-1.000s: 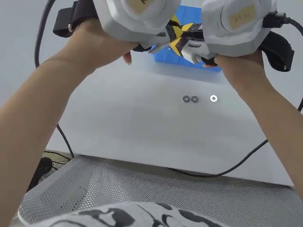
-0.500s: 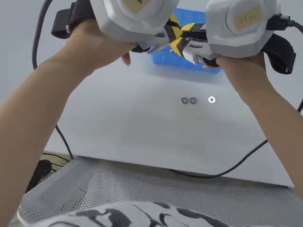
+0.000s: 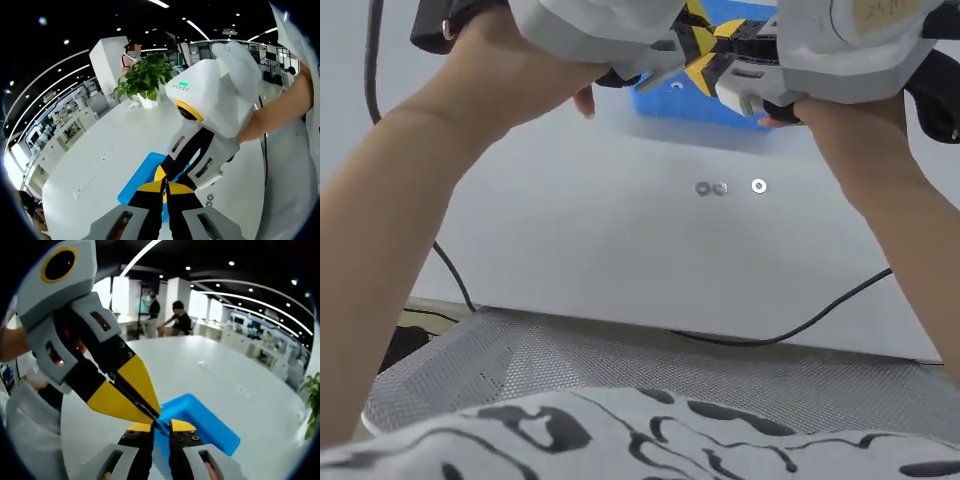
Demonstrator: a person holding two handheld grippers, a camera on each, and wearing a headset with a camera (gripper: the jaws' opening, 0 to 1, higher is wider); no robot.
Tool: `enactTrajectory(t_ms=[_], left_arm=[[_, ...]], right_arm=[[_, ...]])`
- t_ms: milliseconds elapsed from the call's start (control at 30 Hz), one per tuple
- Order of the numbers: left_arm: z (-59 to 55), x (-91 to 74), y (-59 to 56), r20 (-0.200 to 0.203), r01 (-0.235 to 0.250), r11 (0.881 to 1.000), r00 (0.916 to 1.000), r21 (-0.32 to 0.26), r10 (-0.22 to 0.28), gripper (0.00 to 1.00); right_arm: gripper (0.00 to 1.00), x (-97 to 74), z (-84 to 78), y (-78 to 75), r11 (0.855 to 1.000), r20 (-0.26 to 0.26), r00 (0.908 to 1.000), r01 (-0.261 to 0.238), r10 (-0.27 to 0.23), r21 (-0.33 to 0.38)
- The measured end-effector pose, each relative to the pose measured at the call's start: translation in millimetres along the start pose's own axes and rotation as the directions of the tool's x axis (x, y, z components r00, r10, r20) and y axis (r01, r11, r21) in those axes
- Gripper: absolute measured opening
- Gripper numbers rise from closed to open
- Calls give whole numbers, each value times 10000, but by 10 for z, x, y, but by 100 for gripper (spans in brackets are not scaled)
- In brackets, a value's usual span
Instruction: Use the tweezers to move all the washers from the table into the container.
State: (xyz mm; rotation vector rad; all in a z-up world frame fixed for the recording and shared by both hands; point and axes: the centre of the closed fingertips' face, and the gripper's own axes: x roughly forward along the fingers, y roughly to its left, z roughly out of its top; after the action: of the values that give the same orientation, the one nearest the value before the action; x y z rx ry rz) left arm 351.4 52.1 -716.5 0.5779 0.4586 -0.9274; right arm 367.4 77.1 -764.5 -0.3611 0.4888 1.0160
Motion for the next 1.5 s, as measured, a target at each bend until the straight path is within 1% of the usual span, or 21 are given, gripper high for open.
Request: enactTrajectory(t_ms=[133,233,333,433,500,700,767,800,967,1033,1067,1100,1133,1300,1500], left_arm=[[61,-95,-120,59,201,9995,9998,225,-202,0],[71,-134,-184,67,374,9990,9993,239,-376,0],[66,-162,-257,-28,539,9978,9985,389,-538,0],[37,-168,-317,-150,699,9961,9975,531,-692,0],[11,-192,-368,-201,788,9958,9968,477,-779,0],[-33,-155,-458,-197,1105,9938,9937,132,-1103,0],[-51,-177,-538,-171,1186,9929,9928,19,-1186,0],[-60,-165,-558,-189,1229,9924,9922,-13,-1229,0],[-96,-138,-579,-327,1415,9899,9893,-118,-1419,0],[-109,-140,-572,-351,1481,9887,9882,-219,-1488,0],[-130,-128,-597,-363,1495,9884,9880,-259,-1504,0],[-176,-102,-674,-381,1530,9877,9873,-332,-1542,0],[-188,-92,-691,-389,1554,9871,9869,-378,-1568,0],[-209,-69,-738,-402,1690,9841,9844,-542,-1713,0],[-238,-47,-770,-462,1814,9817,9818,-575,-1841,0]], right_arm=[[7,-123,-15,61,9998,172,9998,-52,49,193],[7,-179,-23,119,9993,218,9997,-133,126,356],[7,-218,-26,208,9988,216,9996,-207,198,442],[7,-236,-61,294,9983,171,9995,-270,262,521],[7,-248,-80,337,9976,160,9994,-330,321,612],[8,-303,-166,430,9953,6,9989,-459,460,852],[9,-315,-218,436,9947,-78,9988,-470,479,913],[9,-317,-249,456,9946,-149,9987,-476,492,925],[9,-303,-356,535,9916,-377,9973,-588,635,1148],[11,-295,-396,536,9900,-452,9973,-507,571,1313],[11,-290,-411,537,9892,-477,9973,-491,562,1379],[12,-284,-435,545,9878,-521,9969,-510,592,1471],[12,-281,-448,553,9871,-536,9966,-543,630,1504],[10,-285,-499,585,9830,-659,9949,-641,764,1718],[9,-283,-547,615,9799,-802,9930,-708,870,1864]])
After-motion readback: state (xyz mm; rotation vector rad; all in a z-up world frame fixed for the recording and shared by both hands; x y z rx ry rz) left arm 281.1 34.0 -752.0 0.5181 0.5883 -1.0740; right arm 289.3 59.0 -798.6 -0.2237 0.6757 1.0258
